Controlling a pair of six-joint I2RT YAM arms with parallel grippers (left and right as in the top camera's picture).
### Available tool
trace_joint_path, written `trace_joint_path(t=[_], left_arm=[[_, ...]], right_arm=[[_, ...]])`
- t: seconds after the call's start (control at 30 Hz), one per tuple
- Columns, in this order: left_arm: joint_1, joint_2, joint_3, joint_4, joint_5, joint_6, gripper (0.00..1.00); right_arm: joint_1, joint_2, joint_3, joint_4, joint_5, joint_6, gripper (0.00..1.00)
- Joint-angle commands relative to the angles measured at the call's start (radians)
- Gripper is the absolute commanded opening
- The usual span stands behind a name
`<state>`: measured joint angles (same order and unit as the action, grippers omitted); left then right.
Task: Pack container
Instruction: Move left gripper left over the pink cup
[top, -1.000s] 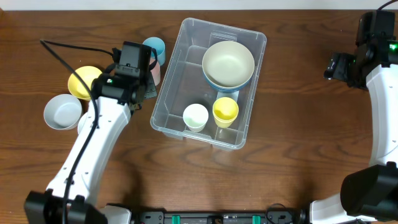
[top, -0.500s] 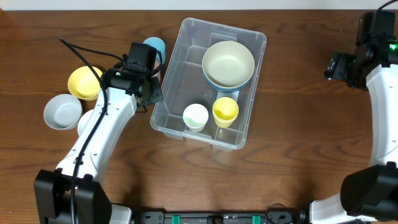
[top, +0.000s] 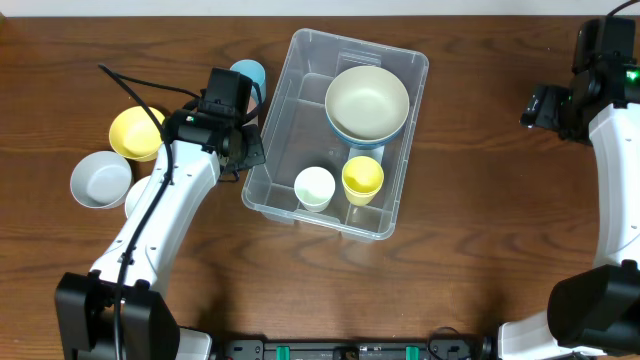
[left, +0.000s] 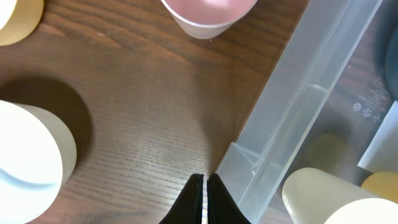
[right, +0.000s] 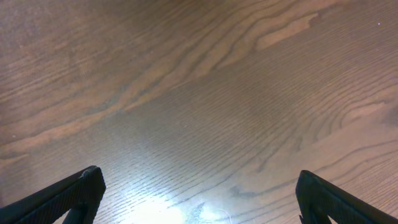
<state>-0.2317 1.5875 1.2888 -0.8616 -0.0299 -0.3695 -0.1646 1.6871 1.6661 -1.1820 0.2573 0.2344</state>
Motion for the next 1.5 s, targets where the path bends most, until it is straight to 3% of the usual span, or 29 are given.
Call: trace_joint_path(t=[0.0,0.47,1.1,1.3,1.37,1.43,1.47], left_arm=[[0.003,0.001,-0.018,-0.011,0.007,-0.009,0.06],[-0.006,0.001,-0.018,-0.013,0.135,-0.009,0.06],[-0.087,0.001,-0.018,-0.012,0.135,-0.009,0.06],[-0.064,0.0,-0.017,0.005,-0.029,-0.02,0.07],[-0.041,0.0,-0.017,0.03,-0.058,-0.074,0.11],[-0.014,0.0,-0.017,0.071,-0.057,-0.126,0.24],[-0.004,0.0,-0.017,0.095,-0.057,-0.146,0.25]], right_arm=[[-0.005,-0.016,0.013,0.0,0.0,0.016,0.99],[-0.005,-0.016,0.013,0.0,0.0,0.016,0.99],[-0.005,-0.016,0.013,0.0,0.0,0.016,0.99],[-0.005,-0.016,0.013,0.0,0.0,0.016,0.99],[-0.005,-0.016,0.013,0.0,0.0,0.016,0.99],[-0.005,-0.016,0.013,0.0,0.0,0.016,0.99],[-0.005,-0.016,0.013,0.0,0.0,0.016,0.99]])
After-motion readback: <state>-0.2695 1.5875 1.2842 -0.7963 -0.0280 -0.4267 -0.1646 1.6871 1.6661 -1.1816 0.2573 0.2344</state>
